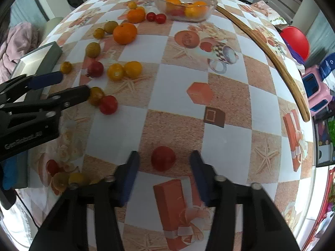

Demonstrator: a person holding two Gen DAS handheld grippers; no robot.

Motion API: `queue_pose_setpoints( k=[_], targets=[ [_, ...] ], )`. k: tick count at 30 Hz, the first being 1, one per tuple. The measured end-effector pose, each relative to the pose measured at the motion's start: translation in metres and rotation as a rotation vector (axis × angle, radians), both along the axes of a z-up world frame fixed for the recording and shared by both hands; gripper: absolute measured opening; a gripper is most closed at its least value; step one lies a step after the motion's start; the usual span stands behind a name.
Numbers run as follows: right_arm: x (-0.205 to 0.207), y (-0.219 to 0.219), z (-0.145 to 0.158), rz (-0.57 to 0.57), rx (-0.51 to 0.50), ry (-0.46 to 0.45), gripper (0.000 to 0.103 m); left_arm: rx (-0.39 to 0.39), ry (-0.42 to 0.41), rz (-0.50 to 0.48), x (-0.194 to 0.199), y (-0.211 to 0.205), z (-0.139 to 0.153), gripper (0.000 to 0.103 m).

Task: Organize fruits
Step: 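Close the left gripper on a red tomato while the right gripper grasps another red tomato, then carry both held red tomatoes over the white tray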

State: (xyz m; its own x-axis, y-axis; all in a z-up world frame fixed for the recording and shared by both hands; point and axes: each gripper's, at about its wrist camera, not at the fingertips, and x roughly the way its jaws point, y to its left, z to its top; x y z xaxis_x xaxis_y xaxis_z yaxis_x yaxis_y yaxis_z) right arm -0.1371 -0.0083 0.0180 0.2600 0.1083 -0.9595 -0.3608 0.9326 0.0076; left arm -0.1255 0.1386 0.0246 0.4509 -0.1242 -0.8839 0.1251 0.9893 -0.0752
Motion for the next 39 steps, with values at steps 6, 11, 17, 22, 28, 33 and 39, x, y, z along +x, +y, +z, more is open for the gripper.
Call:
queue_pose_setpoints(
  k=[6,11,17,22,28,33,39],
  targets=[
    [0.003,-0.018,0.003,-0.084,0.119,0.064,0.023,-0.138,0.027,0.010,-0.003,0.004,-0.001,0.034],
    [-0.002,-0.024,0.008,-0.102,0.134,0.061,0.023,-0.090,0.046,0.022,-0.010,0.007,0.004,0.034],
    [-0.008,-0.025,0.012,-0.108,0.147,0.057,0.023,-0.027,0.071,0.007,-0.028,0.014,0.005,0.034],
    [-0.012,-0.026,0.011,-0.112,0.151,0.063,0.023,0.026,0.090,-0.007,-0.026,0.007,-0.008,0.034],
    [-0.010,-0.027,0.010,-0.127,0.167,0.080,0.023,0.065,0.054,-0.031,-0.015,-0.009,-0.009,0.034],
    [-0.011,-0.033,0.013,-0.148,0.191,0.092,0.023,0.043,0.062,-0.020,-0.013,-0.006,-0.007,0.022],
    [-0.010,-0.036,0.021,-0.143,0.207,0.084,0.023,-0.039,0.080,0.037,-0.022,0.006,0.001,0.022]
  ],
)
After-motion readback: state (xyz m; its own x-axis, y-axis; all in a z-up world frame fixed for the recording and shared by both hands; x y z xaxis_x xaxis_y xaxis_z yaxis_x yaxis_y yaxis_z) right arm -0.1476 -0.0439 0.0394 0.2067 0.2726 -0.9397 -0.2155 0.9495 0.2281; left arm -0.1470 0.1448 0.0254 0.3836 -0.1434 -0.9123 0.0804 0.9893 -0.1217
